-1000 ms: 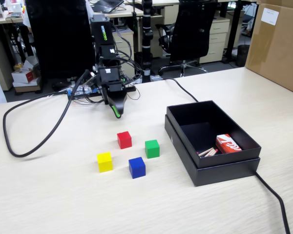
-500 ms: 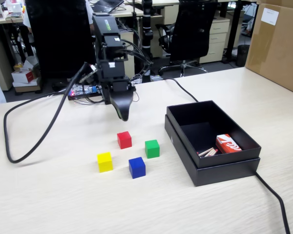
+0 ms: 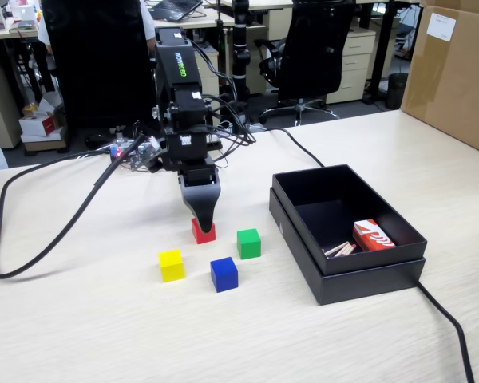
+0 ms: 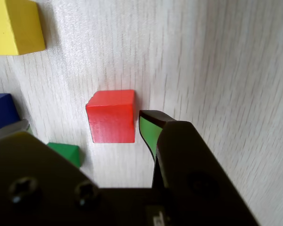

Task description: Put the red cube on top of the blue cube

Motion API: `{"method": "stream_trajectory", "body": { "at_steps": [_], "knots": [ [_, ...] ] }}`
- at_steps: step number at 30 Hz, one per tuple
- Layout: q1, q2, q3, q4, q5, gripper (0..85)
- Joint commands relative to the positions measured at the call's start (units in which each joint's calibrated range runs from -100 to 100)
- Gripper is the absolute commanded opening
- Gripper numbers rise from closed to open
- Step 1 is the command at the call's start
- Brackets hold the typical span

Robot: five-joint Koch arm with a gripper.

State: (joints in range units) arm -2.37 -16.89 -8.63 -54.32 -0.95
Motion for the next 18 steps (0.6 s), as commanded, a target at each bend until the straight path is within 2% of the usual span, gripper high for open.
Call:
{"method": "stream_trajectory", "body": {
  "at_steps": [1, 8, 9, 10, 11, 18],
  "knots": [
    [0.0, 1.1, 4.9, -1.6, 0.0, 44.9],
    [0.0, 4.4, 5.5, -2.9, 0.1, 44.0],
    [-0.1, 5.4, 5.5, -2.9, 0.0, 39.6],
    [-0.2, 5.7, 5.5, -3.0, 0.0, 39.1],
    [-0.2, 6.2, 5.4, -3.1, 0.1, 32.0],
    [-0.8, 7.5, 5.5, -3.1, 0.0, 16.9]
  ]
}}
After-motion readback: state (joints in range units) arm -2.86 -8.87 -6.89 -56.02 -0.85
